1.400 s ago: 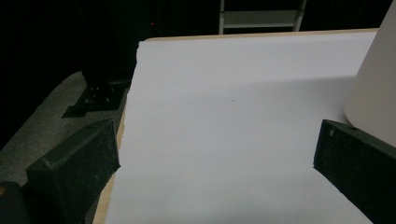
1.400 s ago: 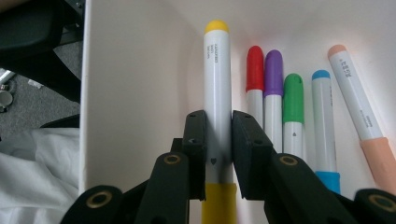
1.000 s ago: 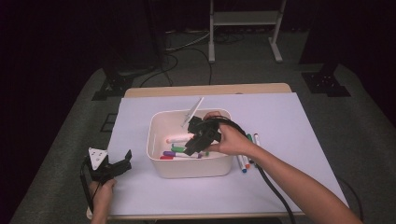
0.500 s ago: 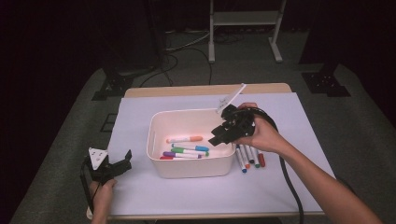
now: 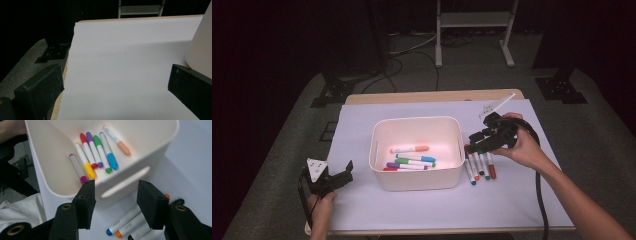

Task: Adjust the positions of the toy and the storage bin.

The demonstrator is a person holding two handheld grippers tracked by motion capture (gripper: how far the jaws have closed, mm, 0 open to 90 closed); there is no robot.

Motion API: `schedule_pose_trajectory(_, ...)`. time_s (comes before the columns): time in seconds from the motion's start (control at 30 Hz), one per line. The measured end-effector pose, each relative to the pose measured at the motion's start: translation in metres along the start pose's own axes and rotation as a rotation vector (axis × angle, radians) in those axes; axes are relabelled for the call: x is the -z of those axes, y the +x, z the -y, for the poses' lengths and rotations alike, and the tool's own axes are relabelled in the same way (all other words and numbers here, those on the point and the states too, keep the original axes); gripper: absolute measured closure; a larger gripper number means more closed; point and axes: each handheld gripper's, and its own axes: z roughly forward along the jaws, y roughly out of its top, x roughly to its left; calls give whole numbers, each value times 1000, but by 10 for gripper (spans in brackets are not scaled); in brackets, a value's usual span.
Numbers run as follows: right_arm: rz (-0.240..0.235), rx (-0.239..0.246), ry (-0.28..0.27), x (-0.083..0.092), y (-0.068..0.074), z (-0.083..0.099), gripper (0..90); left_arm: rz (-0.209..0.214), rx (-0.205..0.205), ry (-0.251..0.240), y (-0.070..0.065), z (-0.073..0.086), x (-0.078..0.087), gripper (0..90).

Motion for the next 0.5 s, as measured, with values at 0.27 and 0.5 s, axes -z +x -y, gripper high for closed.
schedule_pose_trajectory(0.27,31,-79,16,-6,-22,37,438,-3,-3,4,0,0,0,0)
schedule_pose_trajectory(0.5,78,-140,30,-16,-39,63,431,-2,-7,3,0,0,0,0)
